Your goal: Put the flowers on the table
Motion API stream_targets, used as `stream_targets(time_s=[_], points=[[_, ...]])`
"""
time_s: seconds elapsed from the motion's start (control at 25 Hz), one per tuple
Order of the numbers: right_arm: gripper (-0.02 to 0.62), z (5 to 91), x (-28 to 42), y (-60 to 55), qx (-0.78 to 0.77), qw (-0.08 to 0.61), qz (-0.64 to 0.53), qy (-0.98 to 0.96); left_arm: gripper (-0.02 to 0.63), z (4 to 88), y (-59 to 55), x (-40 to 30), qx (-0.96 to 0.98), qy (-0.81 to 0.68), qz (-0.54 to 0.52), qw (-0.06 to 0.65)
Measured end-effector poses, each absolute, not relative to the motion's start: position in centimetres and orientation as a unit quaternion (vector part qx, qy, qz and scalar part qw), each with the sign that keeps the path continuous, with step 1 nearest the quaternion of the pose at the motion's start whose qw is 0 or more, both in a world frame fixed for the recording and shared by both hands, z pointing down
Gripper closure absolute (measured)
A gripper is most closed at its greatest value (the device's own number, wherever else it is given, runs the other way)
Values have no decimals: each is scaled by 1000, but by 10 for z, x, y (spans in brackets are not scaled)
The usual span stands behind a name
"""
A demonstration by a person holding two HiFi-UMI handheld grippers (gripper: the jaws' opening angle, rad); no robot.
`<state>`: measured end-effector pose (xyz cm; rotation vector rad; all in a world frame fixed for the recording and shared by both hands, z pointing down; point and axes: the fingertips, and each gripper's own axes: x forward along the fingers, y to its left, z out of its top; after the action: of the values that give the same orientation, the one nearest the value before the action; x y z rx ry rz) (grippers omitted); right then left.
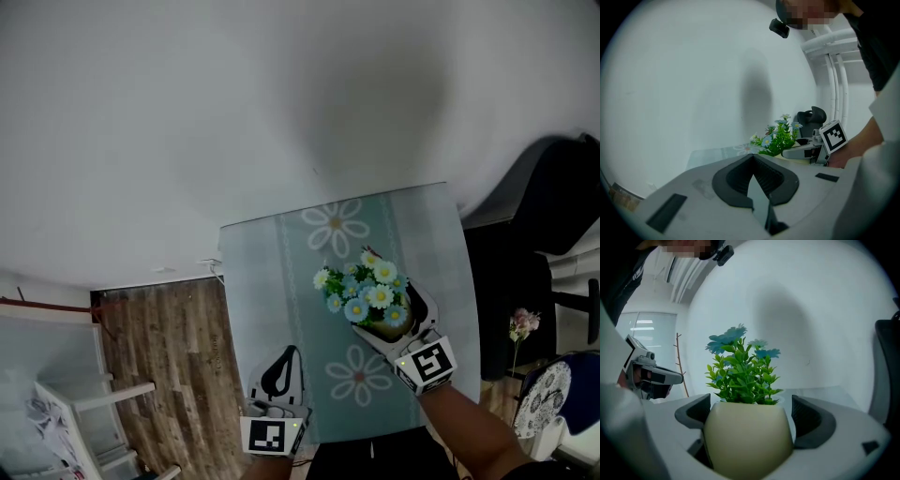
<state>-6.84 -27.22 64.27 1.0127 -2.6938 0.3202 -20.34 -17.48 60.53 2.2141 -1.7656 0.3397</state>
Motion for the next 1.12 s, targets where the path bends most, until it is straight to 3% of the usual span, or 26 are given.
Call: stream_targets(time_s=[1.12], points=[[55, 641, -35, -189, 387, 150, 117, -902, 601, 576, -113, -193, 786, -597, 118, 107]])
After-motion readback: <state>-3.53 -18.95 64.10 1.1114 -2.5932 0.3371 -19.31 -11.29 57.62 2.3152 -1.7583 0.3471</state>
